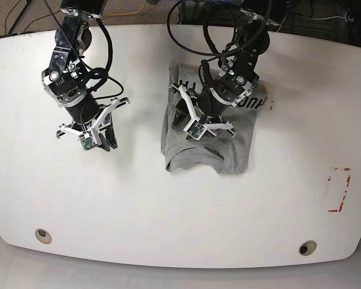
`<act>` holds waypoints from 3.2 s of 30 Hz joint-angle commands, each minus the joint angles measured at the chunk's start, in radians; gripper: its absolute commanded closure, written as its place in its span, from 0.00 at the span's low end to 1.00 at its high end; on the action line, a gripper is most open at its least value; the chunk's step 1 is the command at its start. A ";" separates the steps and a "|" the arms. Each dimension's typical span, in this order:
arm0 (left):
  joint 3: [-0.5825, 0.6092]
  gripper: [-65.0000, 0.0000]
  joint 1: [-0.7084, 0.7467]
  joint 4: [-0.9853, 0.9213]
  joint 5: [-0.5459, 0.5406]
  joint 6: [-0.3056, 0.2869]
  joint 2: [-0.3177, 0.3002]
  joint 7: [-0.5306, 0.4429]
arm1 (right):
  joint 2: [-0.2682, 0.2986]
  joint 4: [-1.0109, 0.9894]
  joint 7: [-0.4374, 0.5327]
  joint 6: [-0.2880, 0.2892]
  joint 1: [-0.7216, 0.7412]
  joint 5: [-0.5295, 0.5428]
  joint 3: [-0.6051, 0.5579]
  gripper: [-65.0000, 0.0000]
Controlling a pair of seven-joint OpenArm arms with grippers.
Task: Layout the t-shirt on the table in an organized manner, then fold the t-shirt properly
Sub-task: 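Carry the folded shirt with the left gripper to the table's edge, then release the shirt with the left gripper and raise both grippers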
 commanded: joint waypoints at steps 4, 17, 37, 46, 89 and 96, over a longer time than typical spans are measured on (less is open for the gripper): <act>-0.041 0.65 -0.017 -0.154 -0.077 0.004 -0.011 -0.083 | 0.006 0.015 0.027 0.005 0.010 0.017 0.000 0.87; -0.110 0.65 0.010 -0.260 -0.269 -0.071 -0.252 -0.071 | 0.005 0.015 0.027 0.005 0.010 0.017 0.000 0.87; -0.348 0.65 0.146 -0.269 -0.382 -0.291 -0.684 0.041 | -0.020 0.015 0.027 0.007 0.012 0.019 0.000 0.87; -0.461 0.65 0.184 -0.337 -0.382 -0.341 -0.761 0.047 | -0.025 0.015 0.027 0.007 0.012 0.019 -0.002 0.87; -0.718 0.65 -0.095 0.249 -0.253 -0.364 -0.548 0.334 | 0.048 -0.006 0.198 -0.022 -0.068 -0.003 0.003 0.86; -0.718 0.65 -0.030 0.280 -0.042 -0.364 -0.305 0.073 | 0.054 -0.109 0.448 -0.064 -0.137 -0.118 0.003 0.86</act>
